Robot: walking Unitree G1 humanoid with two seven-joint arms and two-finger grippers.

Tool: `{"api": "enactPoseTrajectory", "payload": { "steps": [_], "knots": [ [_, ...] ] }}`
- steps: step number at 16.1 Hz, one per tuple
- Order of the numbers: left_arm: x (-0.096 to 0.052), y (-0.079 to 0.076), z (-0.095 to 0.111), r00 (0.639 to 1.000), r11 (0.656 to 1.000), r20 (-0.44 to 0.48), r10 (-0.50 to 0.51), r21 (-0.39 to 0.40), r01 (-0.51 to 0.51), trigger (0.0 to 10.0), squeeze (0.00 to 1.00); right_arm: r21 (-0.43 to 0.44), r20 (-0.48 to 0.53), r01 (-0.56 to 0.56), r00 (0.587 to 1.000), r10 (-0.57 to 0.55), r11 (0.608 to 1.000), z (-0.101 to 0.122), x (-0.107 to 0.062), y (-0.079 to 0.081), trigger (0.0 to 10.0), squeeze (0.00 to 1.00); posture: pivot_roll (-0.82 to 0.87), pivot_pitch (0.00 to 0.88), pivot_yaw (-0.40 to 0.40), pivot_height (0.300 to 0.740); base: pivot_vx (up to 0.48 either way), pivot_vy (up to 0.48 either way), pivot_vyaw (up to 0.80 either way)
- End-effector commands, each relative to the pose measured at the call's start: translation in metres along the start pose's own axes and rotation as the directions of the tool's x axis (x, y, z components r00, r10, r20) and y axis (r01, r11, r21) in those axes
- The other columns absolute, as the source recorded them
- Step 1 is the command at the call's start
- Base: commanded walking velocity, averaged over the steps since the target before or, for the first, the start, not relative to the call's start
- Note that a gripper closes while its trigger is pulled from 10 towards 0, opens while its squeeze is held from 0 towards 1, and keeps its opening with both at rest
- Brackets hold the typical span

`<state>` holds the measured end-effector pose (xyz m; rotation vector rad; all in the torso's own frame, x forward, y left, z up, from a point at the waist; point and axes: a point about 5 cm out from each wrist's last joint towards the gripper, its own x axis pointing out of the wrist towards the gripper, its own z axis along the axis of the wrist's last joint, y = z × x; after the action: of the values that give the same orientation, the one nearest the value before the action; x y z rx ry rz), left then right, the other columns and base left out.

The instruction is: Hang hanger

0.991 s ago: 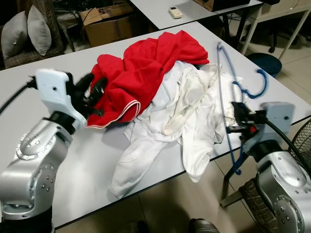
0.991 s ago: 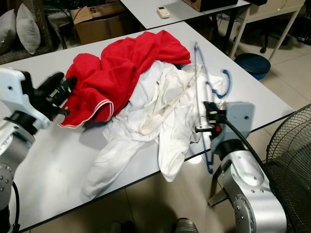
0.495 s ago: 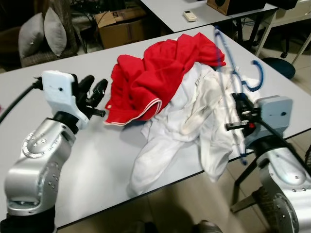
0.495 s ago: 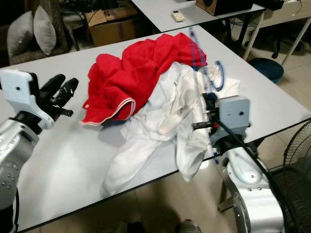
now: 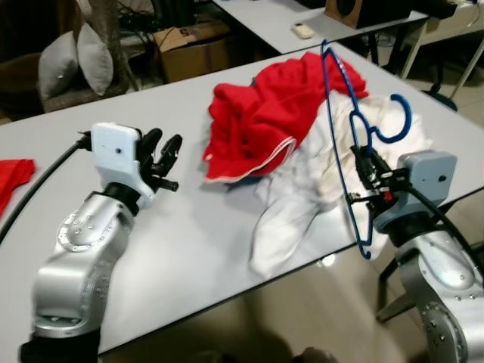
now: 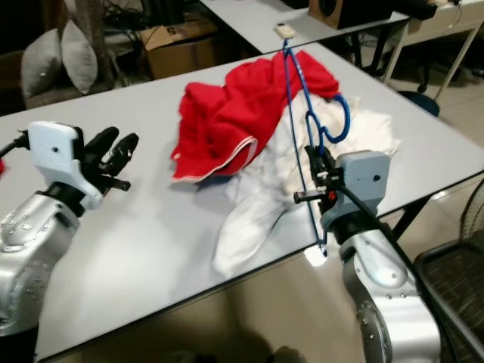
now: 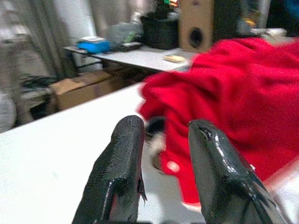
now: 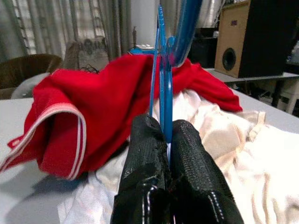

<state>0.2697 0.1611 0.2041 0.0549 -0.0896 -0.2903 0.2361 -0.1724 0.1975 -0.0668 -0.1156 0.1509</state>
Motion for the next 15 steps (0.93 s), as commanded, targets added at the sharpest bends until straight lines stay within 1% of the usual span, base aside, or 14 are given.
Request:
{"api": "enactPoseTrajectory", "payload": {
  "steps": [1,2,3,5,6,7,8,9,10,11,12,13,14,15],
  "knots": [
    [0.0,-0.004,-0.005,1.0,1.0,-0.019,0.01,0.02,-0.01,10.0,0.0,-0.008,0.016,-0.008,1.0,0.008,1.0,0.005,-0.001,-0.001,10.0,0.0,-0.19,0.069,0.105,0.74,0.0,-0.48,0.0],
    [0.001,-0.004,-0.009,0.999,1.0,-0.028,0.031,0.003,-0.031,10.0,0.0,-0.022,0.011,-0.005,1.0,0.005,1.0,0.004,-0.001,-0.003,10.0,0.0,-0.2,0.076,0.099,0.74,0.0,-0.48,0.0],
    [0.002,-0.004,-0.01,0.999,0.999,-0.033,0.04,0.01,-0.04,10.0,0.0,-0.027,0.007,-0.004,1.0,0.004,1.0,0.004,-0.001,-0.005,10.0,0.0,-0.19,0.083,0.093,0.74,0.0,-0.48,0.0],
    [0.004,-0.007,-0.013,0.998,0.999,-0.037,0.045,0.006,-0.045,10.0,0.0,-0.04,0.001,-0.007,1.0,0.007,0.999,0.004,-0.001,-0.009,10.0,0.0,-0.2,0.091,0.091,0.74,0.0,0.0,0.0],
    [0.006,-0.012,-0.012,1.0,1.0,-0.017,0.006,0.002,-0.006,10.0,0.15,-0.046,-0.001,-0.005,1.0,0.005,0.999,0.004,-0.001,-0.012,10.0,0.0,-0.2,0.094,0.091,0.74,0.0,0.0,0.0],
    [0.007,-0.016,-0.01,0.999,0.999,0.005,-0.035,0.018,0.035,10.0,1.0,-0.052,-0.003,-0.003,1.0,0.002,0.999,0.004,-0.001,-0.016,10.0,0.0,-0.2,0.096,0.094,0.74,0.0,0.0,0.0],
    [0.012,-0.024,-0.012,0.993,0.99,-0.001,-0.115,0.076,0.115,10.0,1.0,-0.064,-0.008,0.004,1.0,-0.005,0.998,0.004,-0.002,-0.021,10.0,0.0,-0.21,0.1,0.1,0.74,0.0,0.0,0.0],
    [0.018,-0.029,-0.017,0.986,0.974,-0.035,-0.161,0.157,0.165,10.0,1.0,-0.069,-0.013,0.005,1.0,-0.006,0.998,0.004,-0.004,-0.024,10.0,0.0,-0.21,0.104,0.107,0.74,0.0,0.0,0.0],
    [0.019,-0.029,-0.019,0.984,0.967,-0.039,-0.175,0.181,0.18,10.0,1.0,-0.068,-0.015,0.003,1.0,-0.004,0.998,0.004,-0.005,-0.024,10.0,0.0,-0.22,0.105,0.11,0.74,0.0,0.0,0.0],
    [0.022,-0.031,-0.022,0.978,0.95,-0.056,-0.202,0.23,0.21,10.0,1.0,-0.068,-0.018,-0.003,1.0,0.002,0.998,0.004,-0.006,-0.024,10.0,0.0,-0.22,0.106,0.113,0.74,0.0,0.0,0.0],
    [0.029,-0.032,-0.03,0.965,0.903,-0.098,-0.245,0.338,0.264,10.0,1.0,-0.06,-0.02,-0.019,1.0,0.018,0.998,0.004,-0.009,-0.022,10.0,0.0,-0.23,0.109,0.12,0.74,0.0,0.0,0.0],
    [0.032,-0.032,-0.032,0.96,0.891,-0.106,-0.258,0.357,0.279,10.0,0.83,-0.057,-0.02,-0.029,0.999,0.027,0.998,0.004,-0.01,-0.02,10.0,0.0,-0.24,0.109,0.123,0.74,0.0,0.0,0.0],
    [0.042,-0.034,-0.033,0.953,0.886,-0.093,-0.288,0.351,0.302,10.0,0.0,-0.052,-0.021,-0.043,0.999,0.042,0.998,0.004,-0.012,-0.017,10.0,0.0,-0.25,0.109,0.126,0.74,0.0,0.0,0.0],
    [0.051,-0.038,-0.034,0.941,0.884,-0.075,-0.33,0.325,0.335,10.0,0.0,-0.045,-0.025,-0.047,0.999,0.046,0.998,0.002,-0.013,-0.015,10.0,0.0,-0.26,0.109,0.13,0.74,0.0,0.0,0.0]
  ]
}}
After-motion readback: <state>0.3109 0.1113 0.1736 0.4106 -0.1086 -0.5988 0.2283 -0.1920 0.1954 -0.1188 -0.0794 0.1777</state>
